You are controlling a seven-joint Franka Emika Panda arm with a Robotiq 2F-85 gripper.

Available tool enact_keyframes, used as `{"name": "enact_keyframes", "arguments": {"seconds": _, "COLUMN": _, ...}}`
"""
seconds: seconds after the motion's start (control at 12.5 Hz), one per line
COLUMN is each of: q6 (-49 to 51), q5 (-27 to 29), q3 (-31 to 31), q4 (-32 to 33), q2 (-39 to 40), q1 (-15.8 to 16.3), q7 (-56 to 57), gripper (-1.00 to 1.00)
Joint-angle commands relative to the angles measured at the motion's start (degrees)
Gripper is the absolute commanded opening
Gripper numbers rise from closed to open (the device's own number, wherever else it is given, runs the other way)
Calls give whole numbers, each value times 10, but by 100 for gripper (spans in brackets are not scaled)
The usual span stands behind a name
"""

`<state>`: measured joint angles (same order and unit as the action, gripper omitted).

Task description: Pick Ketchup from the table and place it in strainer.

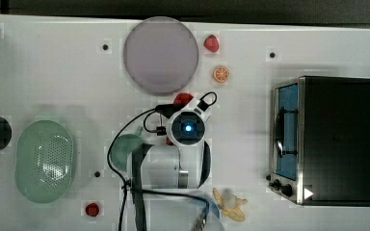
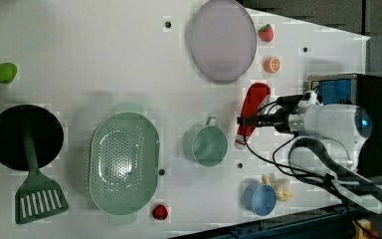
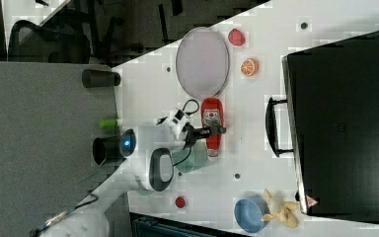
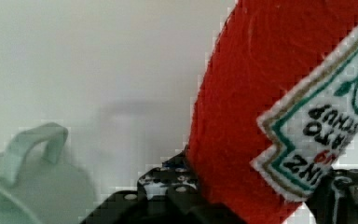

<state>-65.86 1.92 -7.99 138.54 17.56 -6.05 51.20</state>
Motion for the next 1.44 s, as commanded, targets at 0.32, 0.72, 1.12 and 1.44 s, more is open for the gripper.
{"name": "enact_keyframes", "arguments": {"seconds": 0.32, "q6": 174, "q5": -2, "q3": -53, "q4": -61, "q2": -172, "q1": 14, "q7": -117, "gripper": 25}}
{"name": "enact_keyframes", "arguments": {"seconds": 0.72, "q6": 308, "q5": -1, "q3": -150, "q4": -119, "q2": -201, "q1": 36, "q7": -263, "gripper": 25}}
{"name": "enact_keyframes", "arguments": {"seconds": 1.12, "q6": 286, "q5": -1, "q3": -263, "q4": -137, "q2": -165, "q1": 55, "q7": -449, "gripper": 25}}
{"name": "enact_keyframes", "arguments": {"seconds": 1.44, "q6": 176, "q5": -2, "q3": -321, "q4": -138, "q2": -82, "q1": 65, "q7": -566, "gripper": 25}}
